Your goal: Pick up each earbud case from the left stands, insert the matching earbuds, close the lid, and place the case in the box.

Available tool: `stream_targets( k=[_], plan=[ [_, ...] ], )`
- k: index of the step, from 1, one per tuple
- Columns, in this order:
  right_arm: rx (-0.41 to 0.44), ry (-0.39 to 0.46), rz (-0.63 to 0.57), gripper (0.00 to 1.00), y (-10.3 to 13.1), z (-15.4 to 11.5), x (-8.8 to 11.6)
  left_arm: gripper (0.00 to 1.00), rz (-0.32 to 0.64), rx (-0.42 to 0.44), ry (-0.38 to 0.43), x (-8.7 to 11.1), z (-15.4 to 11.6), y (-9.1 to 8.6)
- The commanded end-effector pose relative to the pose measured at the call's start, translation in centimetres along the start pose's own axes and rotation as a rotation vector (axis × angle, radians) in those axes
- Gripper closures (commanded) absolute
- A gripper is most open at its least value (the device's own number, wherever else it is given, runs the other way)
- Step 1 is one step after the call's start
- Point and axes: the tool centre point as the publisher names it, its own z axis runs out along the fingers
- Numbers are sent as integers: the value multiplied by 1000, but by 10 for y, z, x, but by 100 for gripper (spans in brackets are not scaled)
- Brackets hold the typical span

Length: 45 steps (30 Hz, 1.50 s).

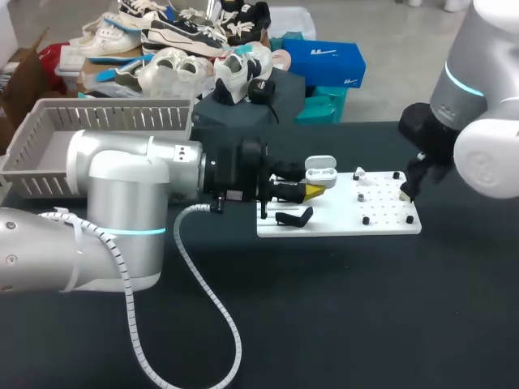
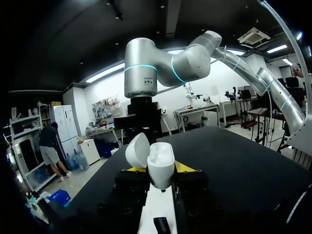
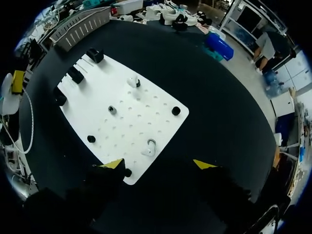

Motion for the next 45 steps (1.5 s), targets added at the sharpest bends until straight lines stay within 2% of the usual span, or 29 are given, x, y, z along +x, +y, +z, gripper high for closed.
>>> stream_targets(
  k=[1,4,9,14,19,23,30,45],
  plan=[
    [-21,13,-15,20,-2,3,-8,100,0,3,0,0,0,1],
    [-28,11,-21,24,0,6,-11,100,0,3,0,0,0,1],
    [-38,7,-28,23,4,8,-13,100,0,3,0,0,0,1],
    [-42,12,-32,28,8,12,-13,100,0,3,0,0,0,1],
    [20,14,-6,24,14,11,-12,100,0,3,0,0,0,1],
    [40,17,3,30,17,12,-11,100,0,3,0,0,0,1],
    [50,17,1,31,18,15,-6,100,0,3,0,0,0,1],
    [66,31,2,51,15,18,-5,100,0,3,0,0,0,1]
  ],
)
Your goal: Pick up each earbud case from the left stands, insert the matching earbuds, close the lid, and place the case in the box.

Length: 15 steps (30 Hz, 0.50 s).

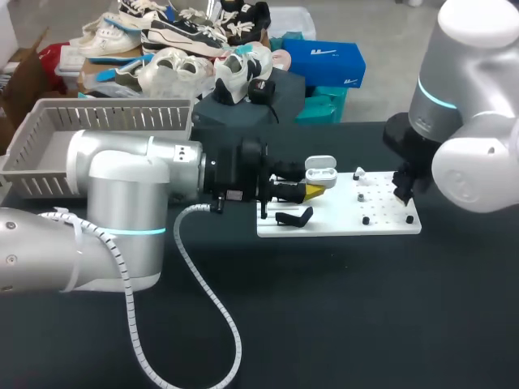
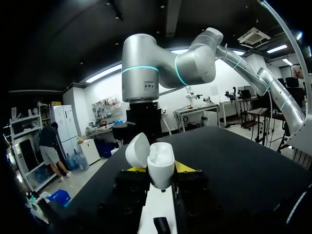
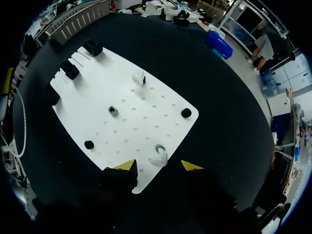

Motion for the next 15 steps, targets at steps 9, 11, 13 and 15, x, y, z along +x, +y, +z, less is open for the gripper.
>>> stream_targets(
  k=[9,11,13,15],
  plan=[
    [1,-10,16,53,-1,3,-1,100,0,3,0,0,0,1],
    [1,-11,21,53,-2,4,-1,100,0,3,0,0,0,1],
    [1,-12,24,55,-2,5,-2,100,0,3,0,0,0,1],
    [2,-12,26,56,-1,5,-3,100,0,3,0,0,0,1]
  ],
)
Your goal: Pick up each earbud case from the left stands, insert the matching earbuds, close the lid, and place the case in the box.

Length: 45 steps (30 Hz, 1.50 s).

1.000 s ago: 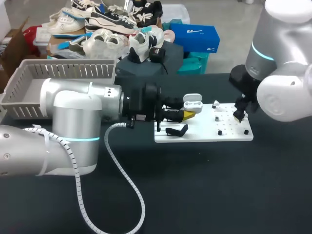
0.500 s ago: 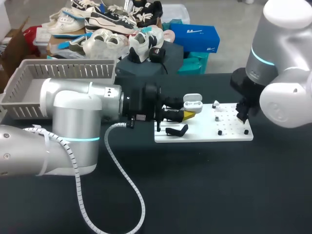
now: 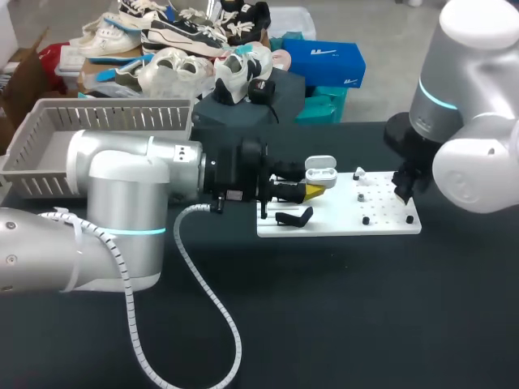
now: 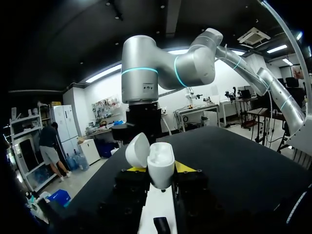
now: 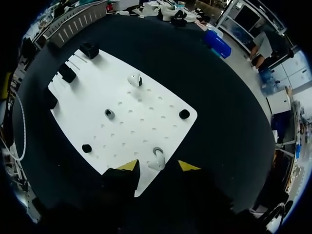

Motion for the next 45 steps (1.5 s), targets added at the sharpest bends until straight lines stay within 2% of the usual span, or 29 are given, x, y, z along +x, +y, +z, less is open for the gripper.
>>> stream_targets(
  k=[1,8,13,19,27,28,29,45],
  plan=[
    [6,-3,5,57,1,2,-1,100,0,3,0,0,0,1],
    [7,-8,13,57,1,3,-2,100,0,3,0,0,0,1],
    [9,-12,22,68,1,3,-2,100,0,3,0,0,0,1],
    [8,-11,25,72,1,4,-4,100,0,3,0,0,0,1],
    [5,-9,21,90,1,5,-6,100,0,3,0,0,0,1],
    [4,-9,22,98,1,5,-6,100,0,3,0,0,0,1],
    [3,-9,22,100,1,5,-6,100,0,3,0,0,0,1],
    [27,-35,88,100,5,-14,6,100,0,3,0,0,0,1]
  ],
)
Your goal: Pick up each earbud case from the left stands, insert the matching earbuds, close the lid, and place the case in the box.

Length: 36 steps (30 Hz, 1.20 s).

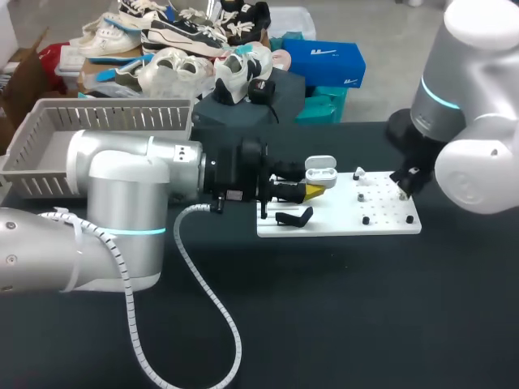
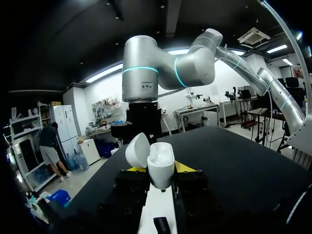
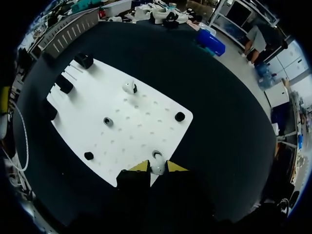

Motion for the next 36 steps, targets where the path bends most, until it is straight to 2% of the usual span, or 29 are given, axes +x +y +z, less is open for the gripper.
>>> stream_targets(
  k=[1,9,18,27,36],
  plan=[
    [34,-6,18,100,7,-12,11,100,0,3,0,0,0,1],
    [44,5,45,100,19,-29,7,100,0,3,0,0,0,1],
    [28,-29,70,100,31,-49,-1,100,0,3,0,0,0,1],
    [-34,-88,101,100,34,-47,-4,100,0,3,0,0,0,1],
    [-11,-94,101,100,31,-70,-15,100,0,3,0,0,0,1]
  ],
)
